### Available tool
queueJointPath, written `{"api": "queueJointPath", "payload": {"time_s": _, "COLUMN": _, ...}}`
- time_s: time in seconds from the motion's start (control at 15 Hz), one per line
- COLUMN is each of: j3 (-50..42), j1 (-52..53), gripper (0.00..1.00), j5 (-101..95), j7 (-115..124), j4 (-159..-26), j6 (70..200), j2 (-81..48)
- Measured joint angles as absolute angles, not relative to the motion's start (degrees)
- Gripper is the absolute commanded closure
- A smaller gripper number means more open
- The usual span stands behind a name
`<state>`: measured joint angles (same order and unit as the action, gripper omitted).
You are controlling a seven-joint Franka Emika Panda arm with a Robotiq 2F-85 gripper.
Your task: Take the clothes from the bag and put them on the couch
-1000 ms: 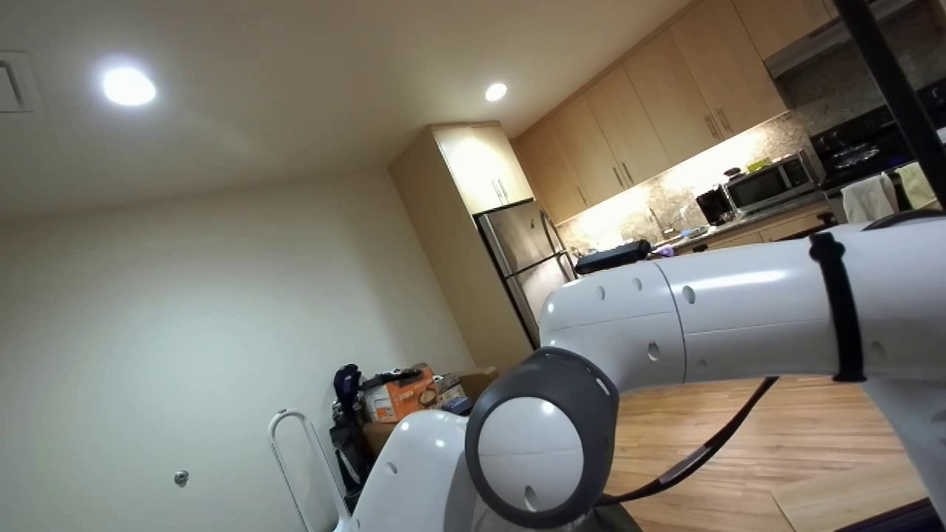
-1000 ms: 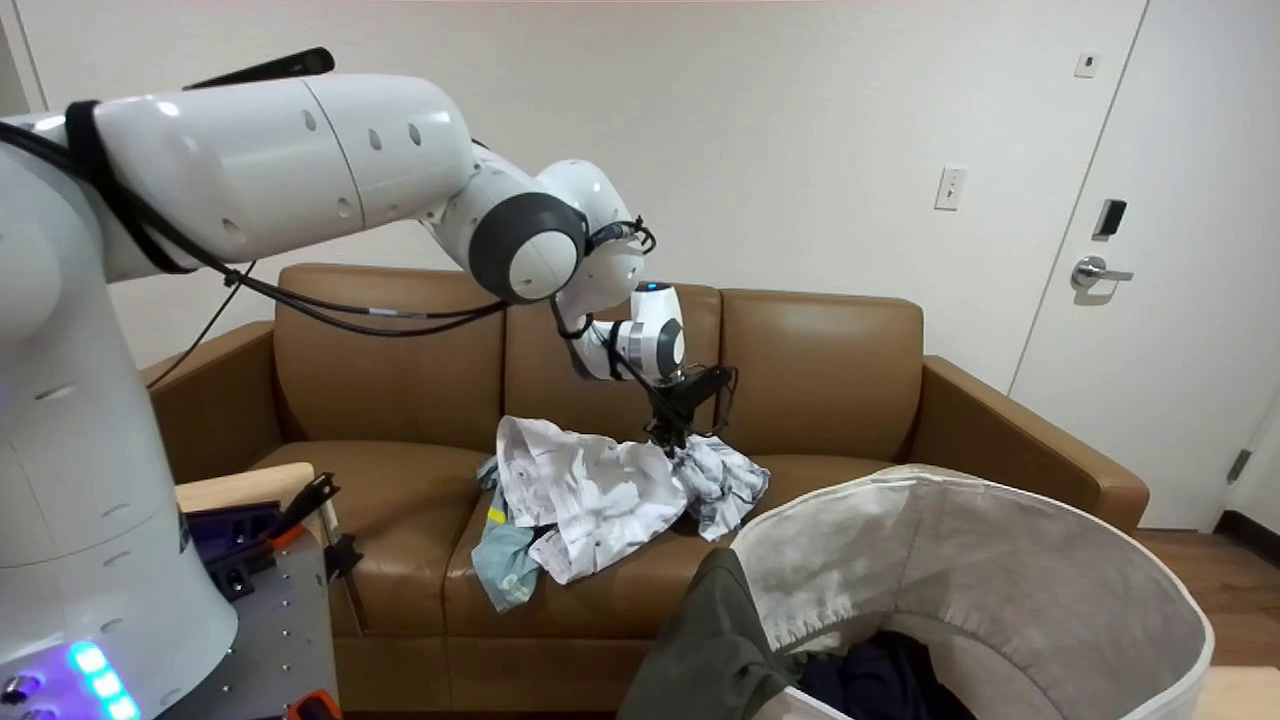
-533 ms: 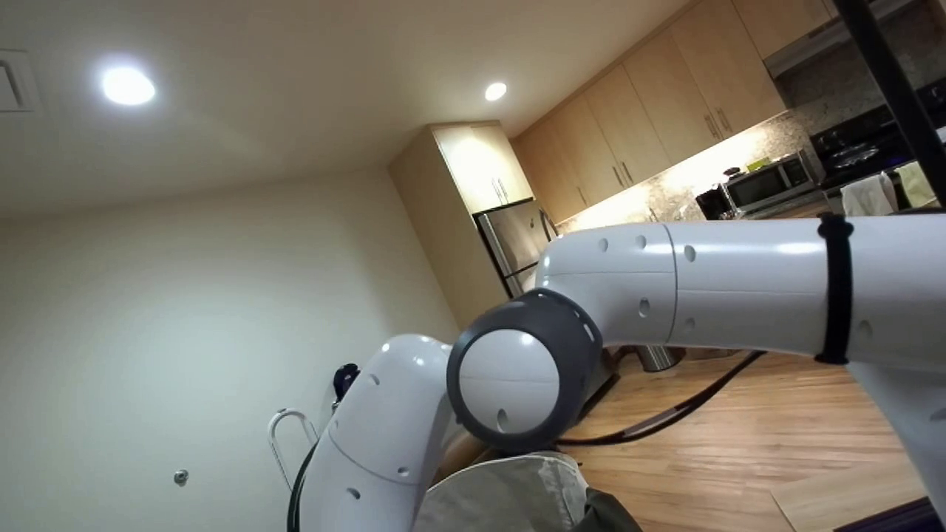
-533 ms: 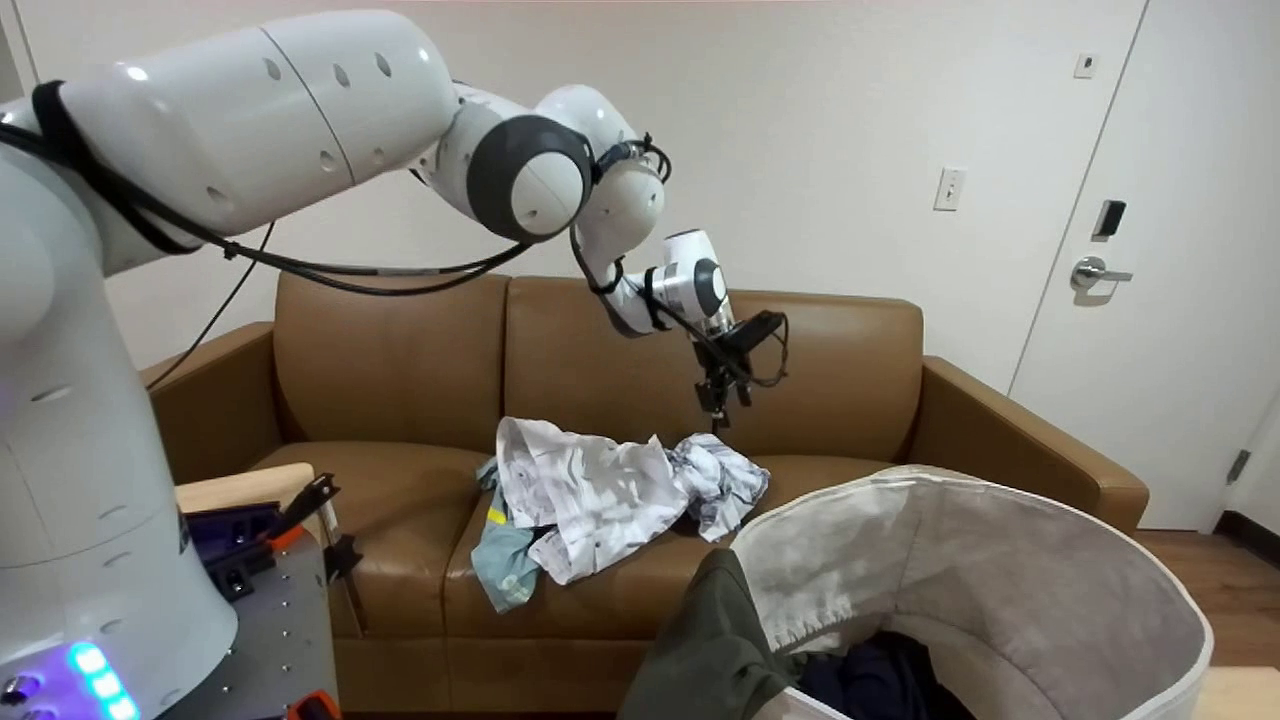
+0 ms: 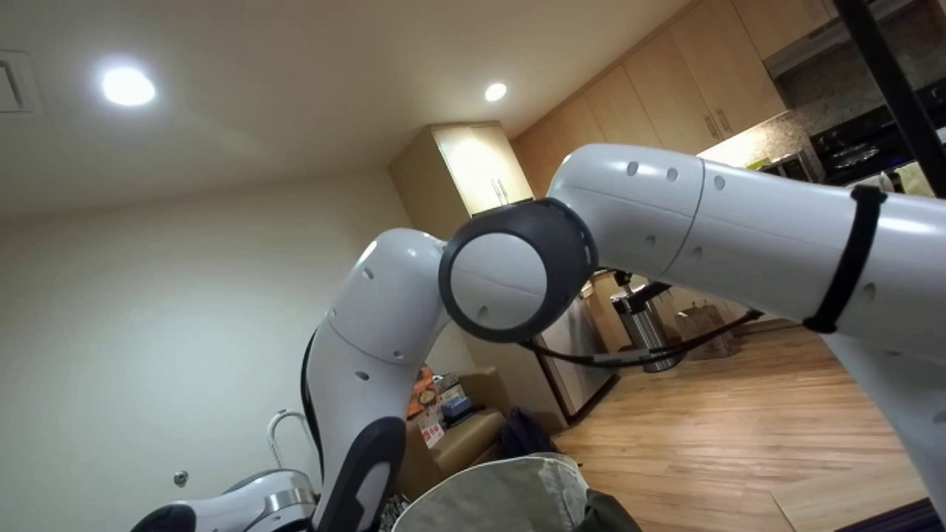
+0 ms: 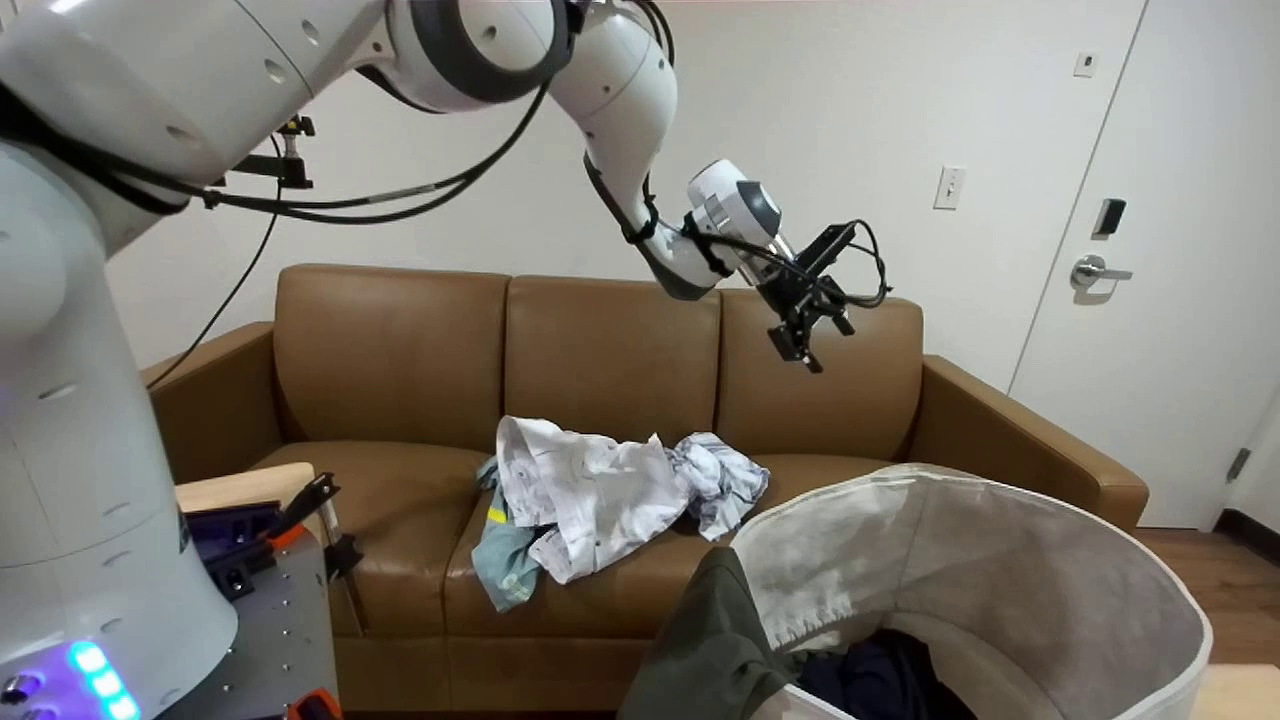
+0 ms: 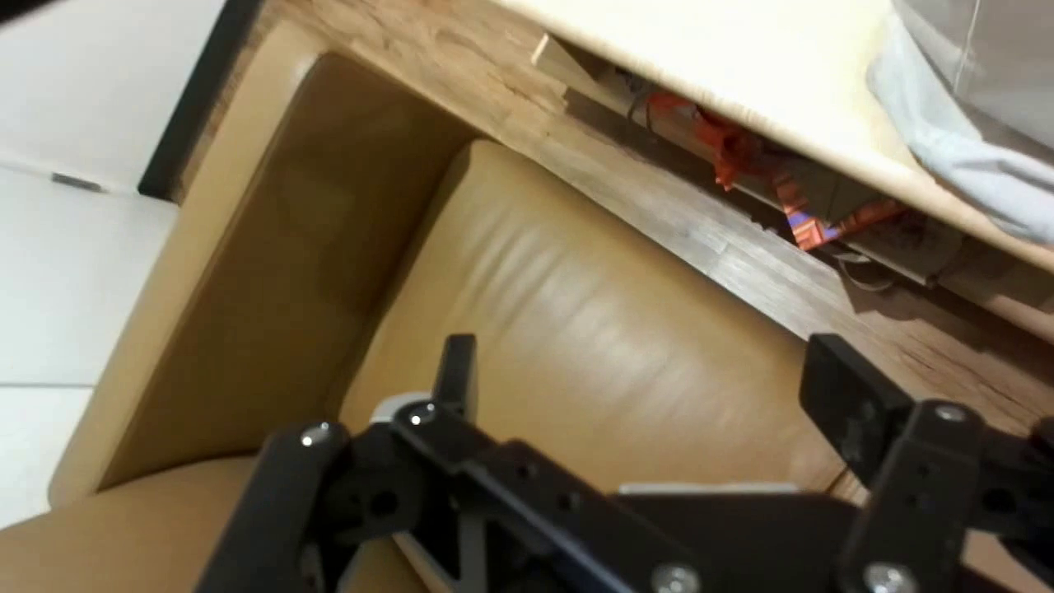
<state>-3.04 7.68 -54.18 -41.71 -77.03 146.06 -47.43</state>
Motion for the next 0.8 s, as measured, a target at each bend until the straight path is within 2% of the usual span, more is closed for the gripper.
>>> {"api": "queueJointPath", "payload": {"time_s": 0.2, "j3": -4.64, "j1": 7.88, "gripper": 0.0, "j5": -54.97, "j7": -39.69, "j4": -80.7, "j6": 146.92, "j2": -44.67}}
{"api": "queueJointPath", "payload": {"time_s": 0.4, "j3": -2.08, "j1": 6.17, "gripper": 0.0, "j5": -51.66, "j7": -40.94, "j4": -80.67, "j6": 145.88, "j2": -45.07}}
{"api": "queueJointPath", "payload": {"time_s": 0.8, "j3": -4.26, "j1": 4.69, "gripper": 0.0, "j5": -48.23, "j7": -31.36, "j4": -85.76, "j6": 136.26, "j2": -38.2}}
